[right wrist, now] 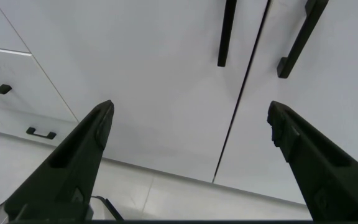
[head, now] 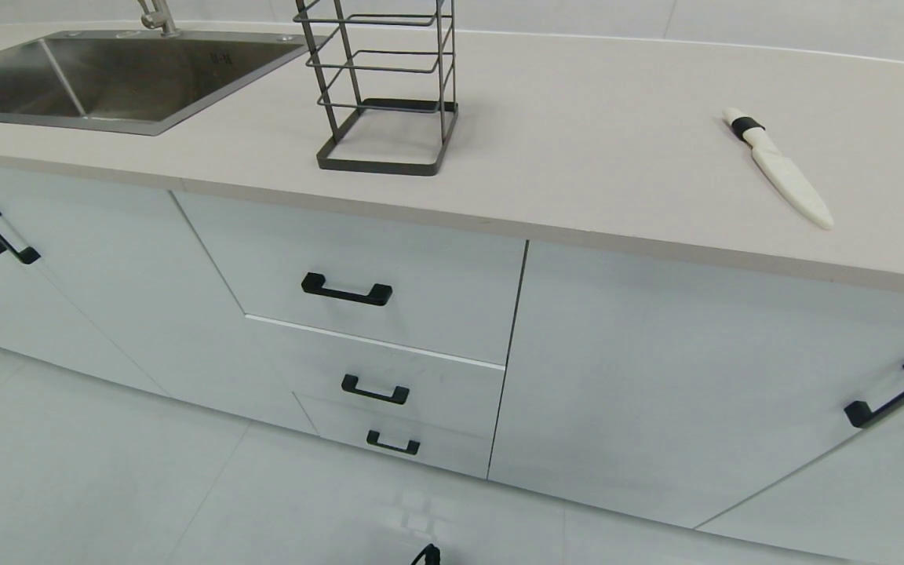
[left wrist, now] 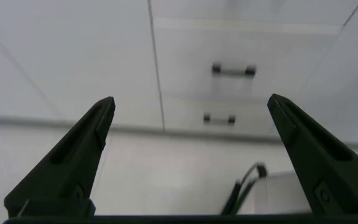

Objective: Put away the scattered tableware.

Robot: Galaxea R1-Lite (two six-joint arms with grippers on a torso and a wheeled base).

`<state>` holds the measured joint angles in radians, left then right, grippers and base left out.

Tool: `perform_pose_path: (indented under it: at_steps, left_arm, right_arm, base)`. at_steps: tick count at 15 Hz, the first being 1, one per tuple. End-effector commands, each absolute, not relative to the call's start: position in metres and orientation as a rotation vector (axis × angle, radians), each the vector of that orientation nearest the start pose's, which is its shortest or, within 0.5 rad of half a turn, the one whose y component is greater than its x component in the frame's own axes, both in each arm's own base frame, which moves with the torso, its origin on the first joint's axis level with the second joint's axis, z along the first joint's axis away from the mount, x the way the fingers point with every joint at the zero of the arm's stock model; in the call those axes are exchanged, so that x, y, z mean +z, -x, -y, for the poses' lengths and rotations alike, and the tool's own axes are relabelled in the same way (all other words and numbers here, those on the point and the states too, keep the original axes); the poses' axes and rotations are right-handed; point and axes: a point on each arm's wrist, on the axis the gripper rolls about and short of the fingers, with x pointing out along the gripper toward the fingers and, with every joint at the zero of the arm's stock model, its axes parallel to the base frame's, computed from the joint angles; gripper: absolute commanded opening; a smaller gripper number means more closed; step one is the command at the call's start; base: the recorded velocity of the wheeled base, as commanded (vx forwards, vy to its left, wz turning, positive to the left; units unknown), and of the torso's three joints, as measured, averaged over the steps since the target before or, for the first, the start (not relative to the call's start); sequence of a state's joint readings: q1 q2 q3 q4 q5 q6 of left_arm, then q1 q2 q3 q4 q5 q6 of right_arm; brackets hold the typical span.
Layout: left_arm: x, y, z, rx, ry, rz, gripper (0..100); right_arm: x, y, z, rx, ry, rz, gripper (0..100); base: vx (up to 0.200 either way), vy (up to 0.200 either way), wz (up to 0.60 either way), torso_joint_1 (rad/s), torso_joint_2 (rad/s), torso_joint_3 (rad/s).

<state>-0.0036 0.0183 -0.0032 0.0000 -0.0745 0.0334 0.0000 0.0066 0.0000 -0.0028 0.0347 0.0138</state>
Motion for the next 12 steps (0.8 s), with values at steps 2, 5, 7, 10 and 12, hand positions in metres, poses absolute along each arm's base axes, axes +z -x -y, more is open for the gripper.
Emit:
perform_pose_path:
  at_steps: [2, 5, 7, 10, 12]
  left_arm:
    - [0.0755, 0.0229, 0.0016, -0.072, -0.025, 0.001, 100]
    - [0.0755, 0.0229, 0.0017, -0.074, -0.023, 0.001, 100]
    - [0.0755, 0.0229, 0.0017, -0.074, -0.018, 0.001, 100]
    - [0.0756, 0.0229, 0.0016, -0.072, -0.017, 0.002, 100]
    - [0.0755, 0.0229, 0.0017, -0.074, -0.018, 0.001, 100]
  right_arm:
    - [0.0760, 0.0222, -0.0008, 0.035, -0.014, -0.005, 100]
    - [0.0760, 0.0222, -0.0008, 0.035, -0.014, -0.005, 100]
    - [0.0760, 0.0221, -0.0008, 0.037, -0.012, -0.006, 100]
    - [0.0760, 0.0221, -0.0008, 0.037, -0.012, -0.006, 100]
    - [0.0760, 0.0221, -0.0008, 0.037, -0.011, -0.006, 100]
  base:
    - [0.000, 0.000, -0.60, -0.002, 0.00, 0.002]
    - [0.000, 0.000, -0.20, -0.001, 0.00, 0.001]
    - [0.000, 0.000, -0.60, 0.002, 0.00, 0.005]
    - [0.067, 0.000, -0.20, 0.002, 0.00, -0.002]
    - [0.200, 0.000, 0.00, 0.002, 0.00, 0.002]
